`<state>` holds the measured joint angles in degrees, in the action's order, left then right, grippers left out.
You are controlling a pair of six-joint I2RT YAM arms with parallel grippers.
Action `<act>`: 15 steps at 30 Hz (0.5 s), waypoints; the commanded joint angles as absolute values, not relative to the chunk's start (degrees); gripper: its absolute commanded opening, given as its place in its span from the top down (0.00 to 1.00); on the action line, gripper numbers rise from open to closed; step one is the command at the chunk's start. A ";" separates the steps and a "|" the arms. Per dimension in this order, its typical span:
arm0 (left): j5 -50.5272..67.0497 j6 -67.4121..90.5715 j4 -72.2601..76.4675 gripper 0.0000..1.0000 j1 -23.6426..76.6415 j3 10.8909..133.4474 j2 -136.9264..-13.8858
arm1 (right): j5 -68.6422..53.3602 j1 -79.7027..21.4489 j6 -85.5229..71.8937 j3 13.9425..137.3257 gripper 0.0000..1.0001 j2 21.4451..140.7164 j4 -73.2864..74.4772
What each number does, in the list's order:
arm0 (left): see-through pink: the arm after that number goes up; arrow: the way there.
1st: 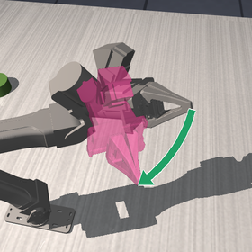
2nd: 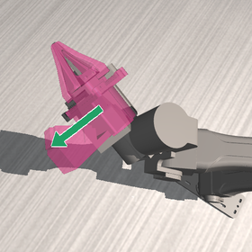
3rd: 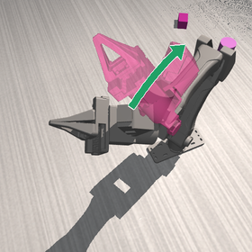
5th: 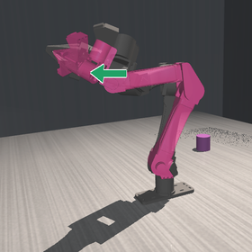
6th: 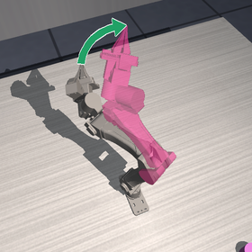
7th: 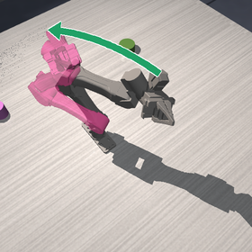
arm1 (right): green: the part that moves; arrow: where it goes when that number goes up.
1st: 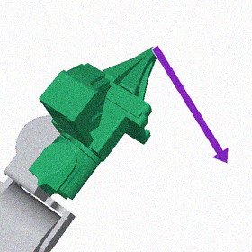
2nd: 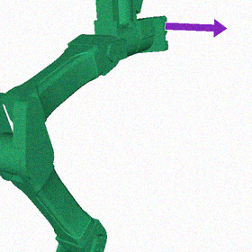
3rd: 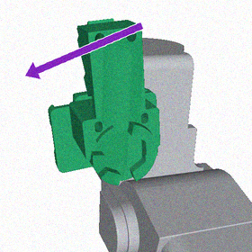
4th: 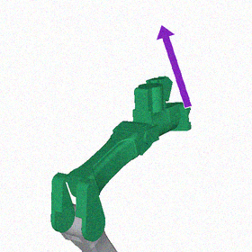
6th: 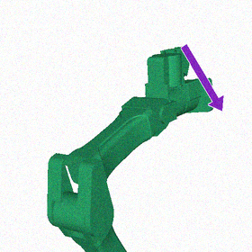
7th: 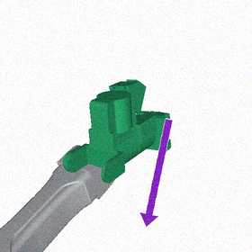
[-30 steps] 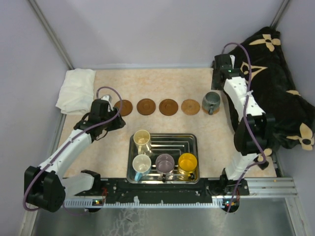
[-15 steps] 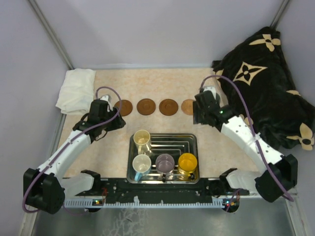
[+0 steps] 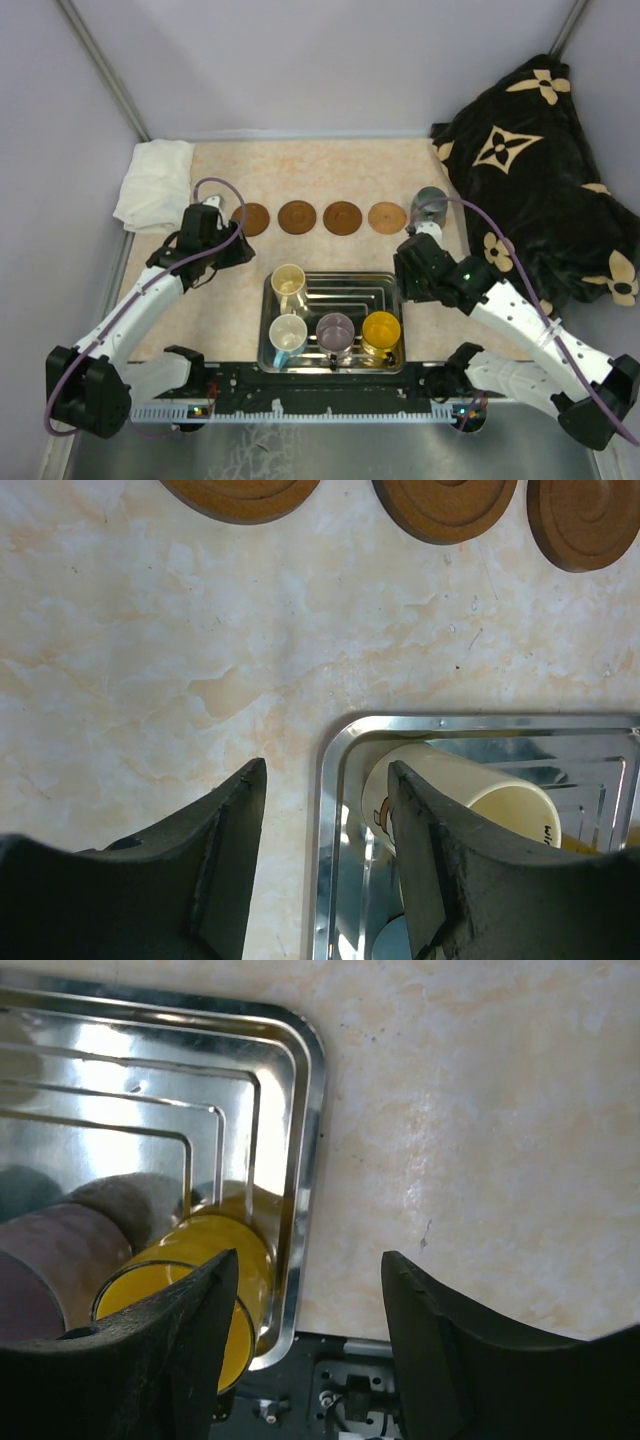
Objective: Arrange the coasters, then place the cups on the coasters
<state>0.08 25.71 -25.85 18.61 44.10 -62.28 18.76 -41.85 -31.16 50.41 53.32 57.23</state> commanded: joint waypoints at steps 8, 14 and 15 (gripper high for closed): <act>-0.99 26.73 -27.81 0.41 18.89 44.14 -59.57 | 18.72 -55.02 -38.40 48.74 0.43 59.53 57.46; -1.38 26.62 -28.03 0.41 18.89 44.12 -59.40 | 19.35 -55.99 -38.46 49.72 0.44 63.80 56.23; -1.47 26.71 -28.04 0.41 18.87 44.10 -59.35 | 19.16 -55.99 -38.34 49.74 0.44 64.14 55.79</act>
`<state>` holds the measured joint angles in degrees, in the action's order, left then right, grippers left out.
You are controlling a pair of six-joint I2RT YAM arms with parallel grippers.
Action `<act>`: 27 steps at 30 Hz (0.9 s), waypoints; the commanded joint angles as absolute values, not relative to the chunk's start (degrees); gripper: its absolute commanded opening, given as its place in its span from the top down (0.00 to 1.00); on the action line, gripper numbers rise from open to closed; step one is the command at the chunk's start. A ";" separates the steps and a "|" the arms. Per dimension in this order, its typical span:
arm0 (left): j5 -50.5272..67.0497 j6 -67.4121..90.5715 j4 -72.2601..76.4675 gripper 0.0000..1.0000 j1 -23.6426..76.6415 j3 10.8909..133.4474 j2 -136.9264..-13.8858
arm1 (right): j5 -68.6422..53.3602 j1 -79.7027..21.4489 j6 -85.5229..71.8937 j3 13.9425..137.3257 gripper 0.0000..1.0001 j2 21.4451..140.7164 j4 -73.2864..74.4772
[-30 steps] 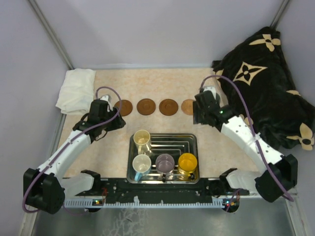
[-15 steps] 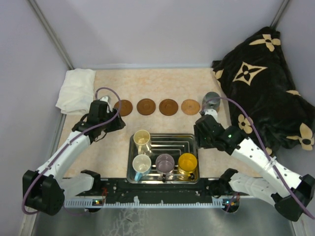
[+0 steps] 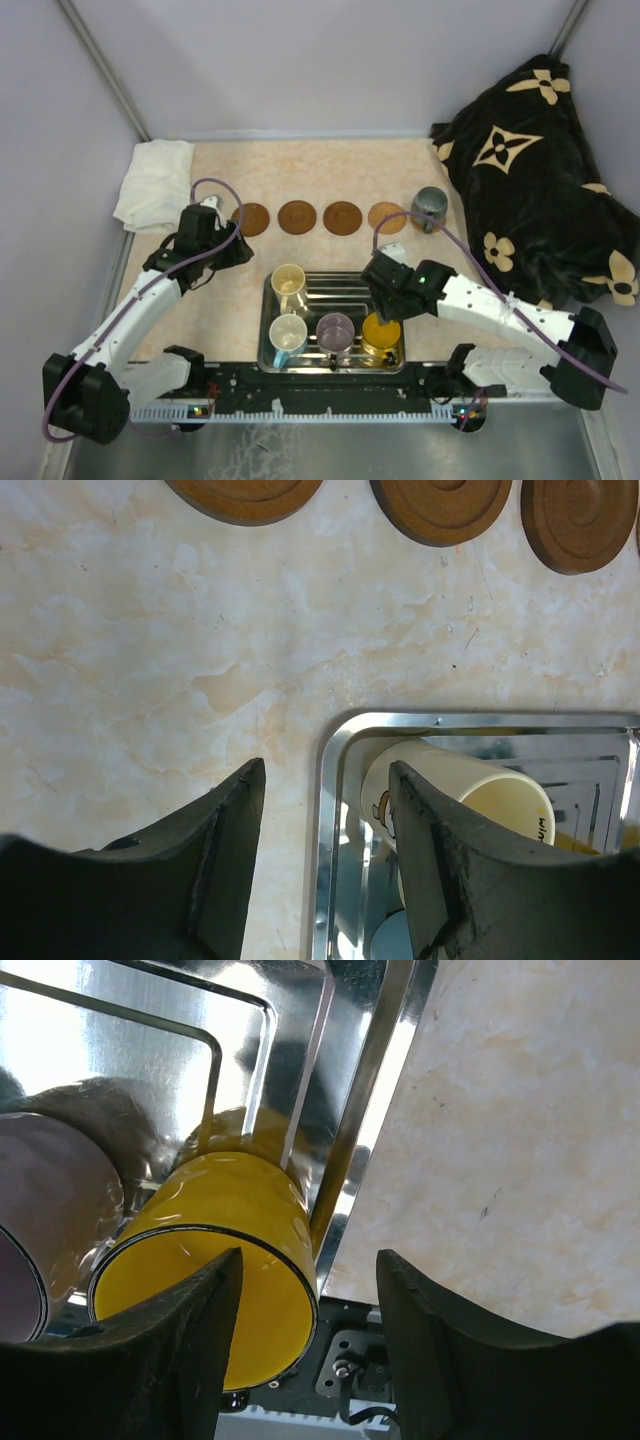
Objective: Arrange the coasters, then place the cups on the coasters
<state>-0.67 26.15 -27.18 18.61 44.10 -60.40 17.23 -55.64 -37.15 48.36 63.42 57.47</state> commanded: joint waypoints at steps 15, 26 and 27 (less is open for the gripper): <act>-1.76 27.09 -27.52 0.40 18.89 43.23 -59.59 | 16.10 -55.99 -37.15 48.40 0.67 70.25 49.84; -1.49 27.38 -27.05 0.40 18.90 42.98 -59.91 | 18.36 -56.04 -39.25 47.49 1.00 70.79 49.84; -1.42 27.42 -27.00 0.40 18.90 43.06 -59.94 | 19.01 -55.99 -39.28 47.80 1.00 70.90 50.03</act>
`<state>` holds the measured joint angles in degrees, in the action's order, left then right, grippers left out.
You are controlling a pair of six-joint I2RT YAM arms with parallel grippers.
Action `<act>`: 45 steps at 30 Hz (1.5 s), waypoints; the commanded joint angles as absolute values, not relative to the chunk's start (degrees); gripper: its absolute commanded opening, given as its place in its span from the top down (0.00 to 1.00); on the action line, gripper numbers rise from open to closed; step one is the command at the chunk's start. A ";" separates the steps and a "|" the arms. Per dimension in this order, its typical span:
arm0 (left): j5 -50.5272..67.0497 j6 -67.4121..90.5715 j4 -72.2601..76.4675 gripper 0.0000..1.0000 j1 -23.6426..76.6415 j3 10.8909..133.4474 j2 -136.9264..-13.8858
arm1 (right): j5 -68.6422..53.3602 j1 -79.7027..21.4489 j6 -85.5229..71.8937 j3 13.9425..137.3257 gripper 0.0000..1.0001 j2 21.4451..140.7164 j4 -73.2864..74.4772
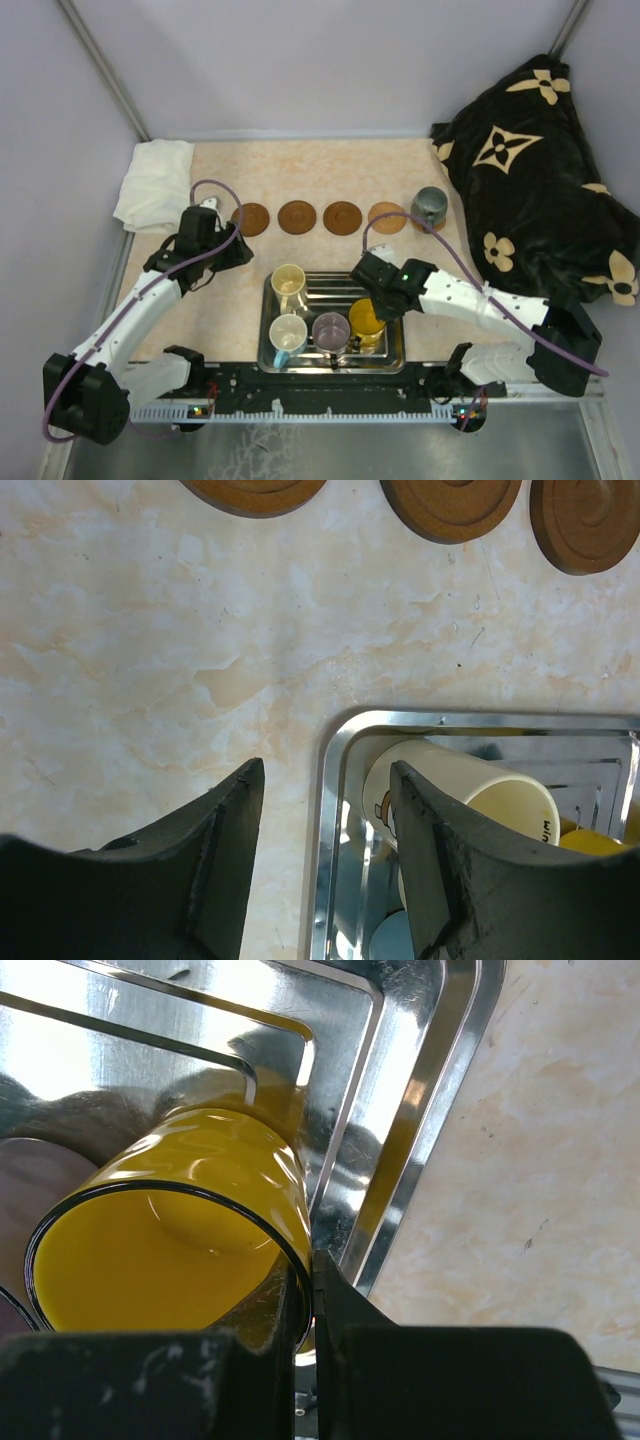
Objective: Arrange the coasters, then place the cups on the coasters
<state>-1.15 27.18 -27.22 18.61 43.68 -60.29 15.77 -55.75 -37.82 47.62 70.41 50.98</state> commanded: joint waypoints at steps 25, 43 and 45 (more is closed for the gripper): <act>-1.98 27.55 -25.35 0.40 18.90 42.72 -61.17 | 30.39 -56.12 -31.92 57.92 1.00 80.85 49.27; -2.26 26.99 -24.83 0.40 18.88 42.71 -62.13 | 33.73 -53.66 -20.94 62.93 0.70 92.25 45.25; -2.35 26.98 -24.92 0.40 18.90 42.80 -62.35 | 32.32 -53.38 -22.19 62.78 0.66 91.91 44.89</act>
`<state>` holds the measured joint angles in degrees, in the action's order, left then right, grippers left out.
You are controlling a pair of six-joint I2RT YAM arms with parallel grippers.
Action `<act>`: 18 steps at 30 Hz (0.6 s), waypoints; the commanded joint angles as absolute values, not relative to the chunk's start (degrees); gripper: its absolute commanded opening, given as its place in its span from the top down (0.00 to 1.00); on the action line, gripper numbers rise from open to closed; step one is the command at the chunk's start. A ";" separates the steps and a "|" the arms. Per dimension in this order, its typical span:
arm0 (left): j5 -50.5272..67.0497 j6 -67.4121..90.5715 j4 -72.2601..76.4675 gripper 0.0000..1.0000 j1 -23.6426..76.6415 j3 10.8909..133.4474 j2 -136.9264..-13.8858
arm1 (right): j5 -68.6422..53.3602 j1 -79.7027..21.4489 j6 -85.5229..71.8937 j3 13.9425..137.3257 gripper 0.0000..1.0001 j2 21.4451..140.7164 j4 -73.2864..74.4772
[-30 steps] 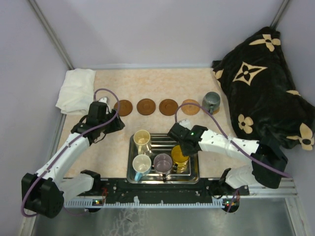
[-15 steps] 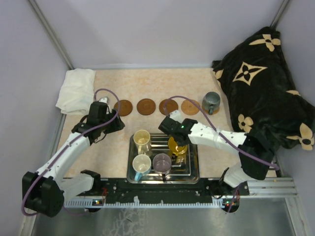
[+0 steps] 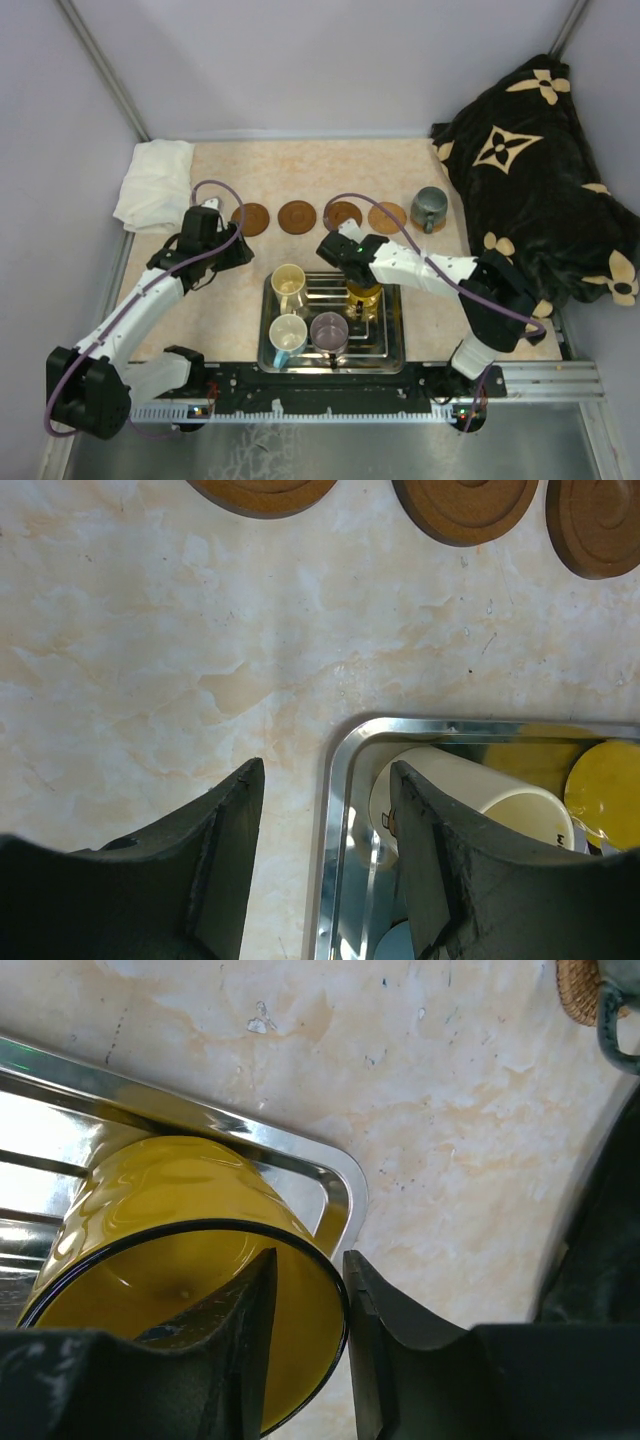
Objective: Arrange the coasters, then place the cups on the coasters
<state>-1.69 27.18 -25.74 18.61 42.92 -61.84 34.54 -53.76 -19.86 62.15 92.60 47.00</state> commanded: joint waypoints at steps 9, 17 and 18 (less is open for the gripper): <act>-2.47 27.10 -24.94 0.40 18.90 42.70 -62.26 | 28.48 -52.76 -32.20 63.30 0.65 91.27 45.87; -1.95 26.89 -24.69 0.40 18.88 42.75 -62.81 | 32.39 -52.74 -40.77 62.58 0.36 87.03 47.92; -1.94 26.89 -24.70 0.40 18.87 42.77 -62.91 | 32.65 -52.73 -41.31 62.58 0.37 86.55 48.02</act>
